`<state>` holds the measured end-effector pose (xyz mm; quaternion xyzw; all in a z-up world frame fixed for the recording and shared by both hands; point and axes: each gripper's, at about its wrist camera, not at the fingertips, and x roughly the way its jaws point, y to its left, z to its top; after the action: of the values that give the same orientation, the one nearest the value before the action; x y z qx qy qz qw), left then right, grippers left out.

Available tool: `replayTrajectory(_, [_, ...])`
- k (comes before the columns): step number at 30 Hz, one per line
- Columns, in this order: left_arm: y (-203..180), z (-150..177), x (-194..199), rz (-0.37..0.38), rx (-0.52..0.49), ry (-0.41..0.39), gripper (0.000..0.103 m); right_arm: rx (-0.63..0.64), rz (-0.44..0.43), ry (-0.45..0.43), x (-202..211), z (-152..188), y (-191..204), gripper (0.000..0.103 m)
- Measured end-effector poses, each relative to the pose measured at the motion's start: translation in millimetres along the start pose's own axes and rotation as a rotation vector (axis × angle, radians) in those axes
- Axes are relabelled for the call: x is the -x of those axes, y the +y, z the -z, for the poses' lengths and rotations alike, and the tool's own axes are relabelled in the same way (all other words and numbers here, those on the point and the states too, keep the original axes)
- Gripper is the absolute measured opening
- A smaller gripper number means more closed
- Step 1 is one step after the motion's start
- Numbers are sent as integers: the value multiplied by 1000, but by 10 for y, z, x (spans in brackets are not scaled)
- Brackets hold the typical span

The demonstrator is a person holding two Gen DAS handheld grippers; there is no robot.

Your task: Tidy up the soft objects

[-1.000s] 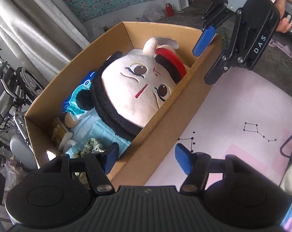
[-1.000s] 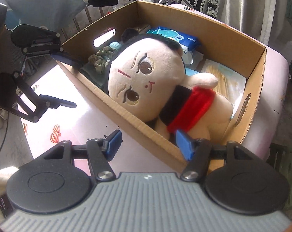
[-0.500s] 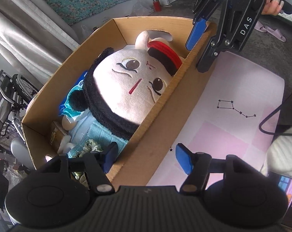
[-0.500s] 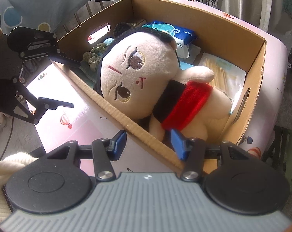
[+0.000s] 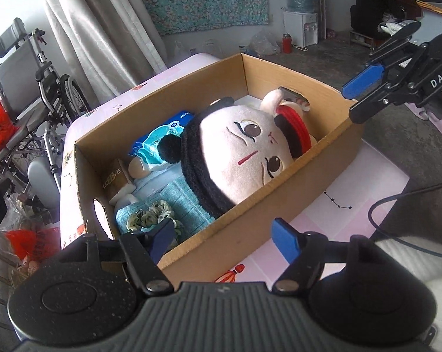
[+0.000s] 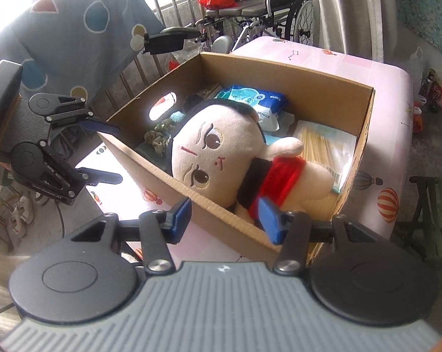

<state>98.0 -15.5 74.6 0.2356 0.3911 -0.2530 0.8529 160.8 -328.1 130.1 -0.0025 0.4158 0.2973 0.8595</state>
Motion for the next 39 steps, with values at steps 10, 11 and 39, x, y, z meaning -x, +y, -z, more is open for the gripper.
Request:
replayTrajectory(10, [-103,-1,67,-22,195,-106,82,-196,134,-192,263,308,122,54])
replayTrajectory(11, [-89,-2,92,-28,224,-116,84,-239,135,-226,286,337,107,55])
replayTrajectory(39, [-77,-177,279,-239,406,-135,98,-467,176,-293,357,344,-50,55])
